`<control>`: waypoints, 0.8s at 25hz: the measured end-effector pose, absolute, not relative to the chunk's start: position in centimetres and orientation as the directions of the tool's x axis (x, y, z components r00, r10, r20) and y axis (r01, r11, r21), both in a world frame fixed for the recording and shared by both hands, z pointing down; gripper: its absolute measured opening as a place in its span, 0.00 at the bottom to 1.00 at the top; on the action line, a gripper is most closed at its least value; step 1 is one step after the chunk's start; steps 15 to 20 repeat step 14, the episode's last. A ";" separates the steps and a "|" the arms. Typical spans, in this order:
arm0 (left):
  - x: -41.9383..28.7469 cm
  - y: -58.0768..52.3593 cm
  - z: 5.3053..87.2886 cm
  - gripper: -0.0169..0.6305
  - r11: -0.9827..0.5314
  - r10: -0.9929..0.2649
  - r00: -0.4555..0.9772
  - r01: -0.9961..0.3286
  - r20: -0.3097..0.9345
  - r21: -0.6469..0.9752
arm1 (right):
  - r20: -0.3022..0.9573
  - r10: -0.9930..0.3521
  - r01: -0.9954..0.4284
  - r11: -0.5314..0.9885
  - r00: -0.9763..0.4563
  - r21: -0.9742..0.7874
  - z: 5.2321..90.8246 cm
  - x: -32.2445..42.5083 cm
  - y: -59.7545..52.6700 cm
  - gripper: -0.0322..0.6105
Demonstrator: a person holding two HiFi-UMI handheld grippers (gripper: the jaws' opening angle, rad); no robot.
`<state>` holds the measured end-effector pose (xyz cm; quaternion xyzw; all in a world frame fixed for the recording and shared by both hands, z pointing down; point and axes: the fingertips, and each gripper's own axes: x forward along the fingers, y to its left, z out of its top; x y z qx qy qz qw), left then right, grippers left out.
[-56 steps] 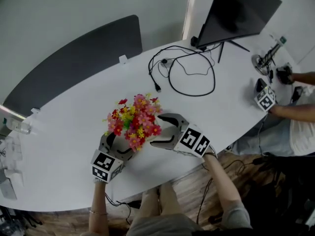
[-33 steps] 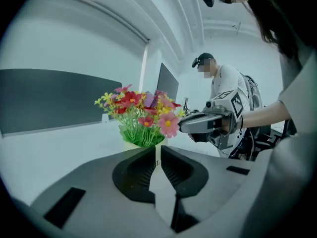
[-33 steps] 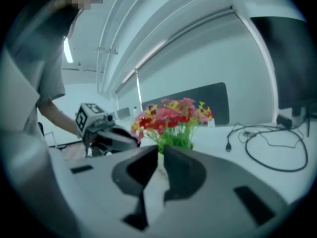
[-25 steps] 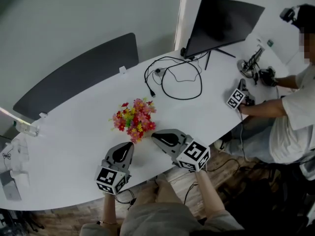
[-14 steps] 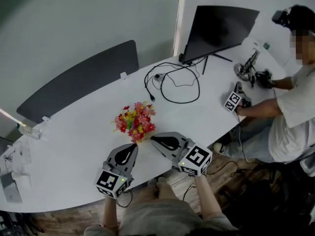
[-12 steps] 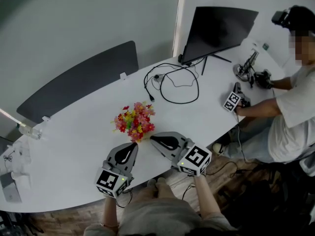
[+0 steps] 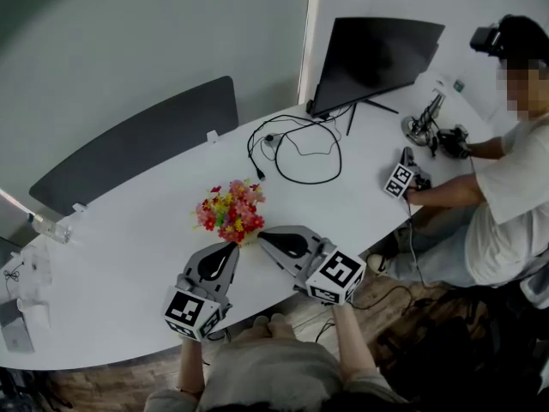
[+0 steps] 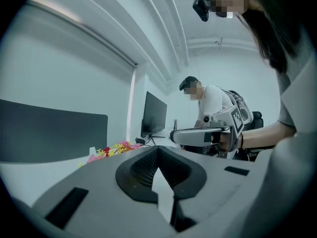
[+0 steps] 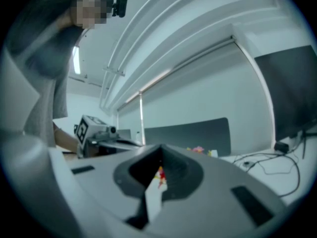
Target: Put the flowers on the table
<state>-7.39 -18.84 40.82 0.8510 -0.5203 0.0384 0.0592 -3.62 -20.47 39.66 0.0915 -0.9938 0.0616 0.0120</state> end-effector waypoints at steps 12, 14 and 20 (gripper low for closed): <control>-6.8 -20.0 40.8 0.05 -0.456 -0.879 0.459 -0.888 0.131 0.055 | 0.029 -0.174 -0.177 0.977 -0.984 -0.118 39.5 -3.5 -21.1 0.09; -6.8 -20.3 40.8 0.05 -0.458 -0.877 0.461 -0.887 0.133 0.055 | 0.030 -0.174 -0.176 0.977 -0.984 -0.120 39.5 -3.5 -21.3 0.09; -6.8 -20.3 40.8 0.05 -0.458 -0.877 0.461 -0.887 0.133 0.055 | 0.030 -0.174 -0.176 0.977 -0.984 -0.120 39.5 -3.5 -21.3 0.09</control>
